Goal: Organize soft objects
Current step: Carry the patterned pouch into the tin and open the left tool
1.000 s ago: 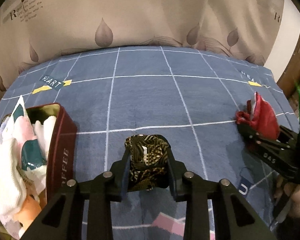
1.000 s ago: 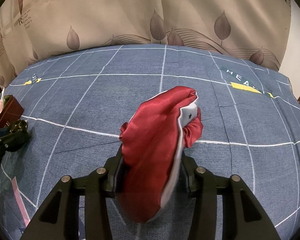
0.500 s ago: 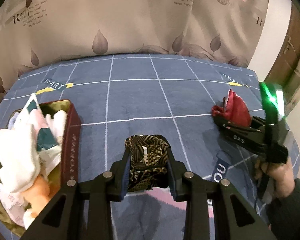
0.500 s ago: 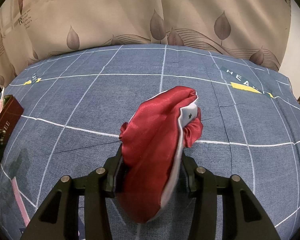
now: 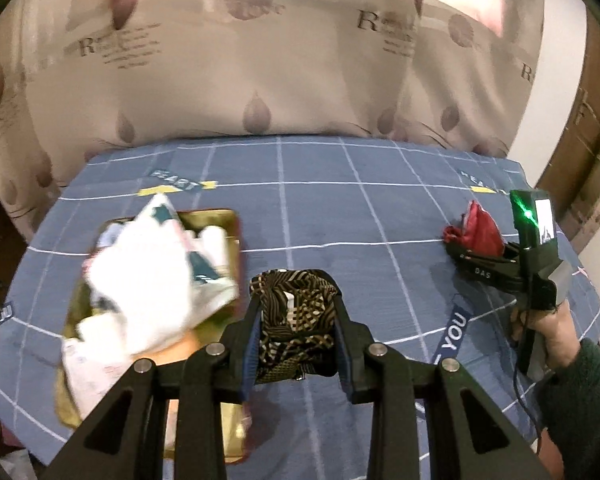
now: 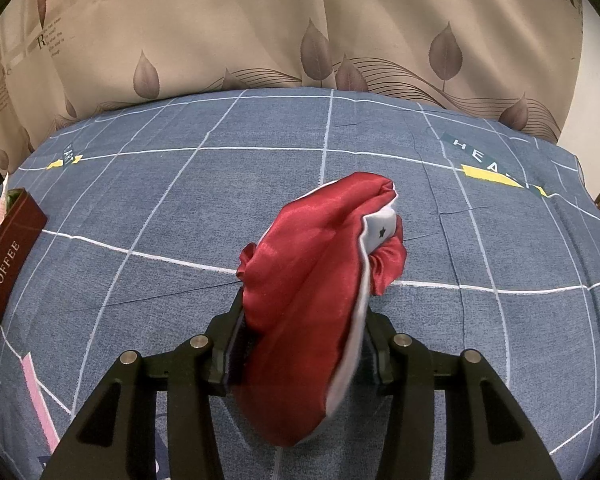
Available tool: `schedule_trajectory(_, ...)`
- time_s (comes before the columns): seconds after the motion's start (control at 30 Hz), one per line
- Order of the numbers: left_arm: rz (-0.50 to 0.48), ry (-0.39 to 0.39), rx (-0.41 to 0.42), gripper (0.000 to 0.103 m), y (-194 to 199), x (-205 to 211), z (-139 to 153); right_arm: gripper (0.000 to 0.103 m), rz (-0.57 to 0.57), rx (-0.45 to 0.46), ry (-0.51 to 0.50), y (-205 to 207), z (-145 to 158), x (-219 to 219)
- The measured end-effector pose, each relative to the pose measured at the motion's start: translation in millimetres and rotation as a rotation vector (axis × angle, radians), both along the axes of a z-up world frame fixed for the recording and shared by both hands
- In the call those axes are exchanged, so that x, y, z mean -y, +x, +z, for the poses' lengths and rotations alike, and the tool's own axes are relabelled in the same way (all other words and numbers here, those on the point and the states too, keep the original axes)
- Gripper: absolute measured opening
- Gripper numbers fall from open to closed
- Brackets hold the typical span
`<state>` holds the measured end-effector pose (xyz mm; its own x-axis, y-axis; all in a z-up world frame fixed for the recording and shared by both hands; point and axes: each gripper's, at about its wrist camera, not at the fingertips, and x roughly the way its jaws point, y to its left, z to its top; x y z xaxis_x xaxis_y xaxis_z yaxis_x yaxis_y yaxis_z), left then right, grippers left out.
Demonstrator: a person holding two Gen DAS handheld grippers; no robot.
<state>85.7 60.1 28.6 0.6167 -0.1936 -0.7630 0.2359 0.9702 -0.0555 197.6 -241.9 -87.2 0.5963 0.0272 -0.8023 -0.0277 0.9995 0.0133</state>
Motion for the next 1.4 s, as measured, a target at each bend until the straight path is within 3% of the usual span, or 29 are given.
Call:
schedule_trajectory(0.2,0.056,0.063,0.039,0.032,-4.3,-33.4,10.7,0.045,0.0,0.0,0.0,-0.2,-0.1,-0.2)
schedule_trajectory(0.5,0.147,0.084,0.035,0.032,-8.4,-84.6,10.5,0.045,0.0,0.0,-0.004,-0.1,-0.2,-1.0)
schedule_trajectory(1.0,0.221,0.034,-0.016,0.032,-9.5,-132.8,-8.8,0.045,0.001,-0.001,-0.01,0.2,-0.1,-0.5)
schedule_trajectory(1.4,0.262,-0.019,-0.055,0.032,18.5,-142.5,-23.7,0.045,0.001,-0.002,-0.009,0.4,0.0,-0.5)
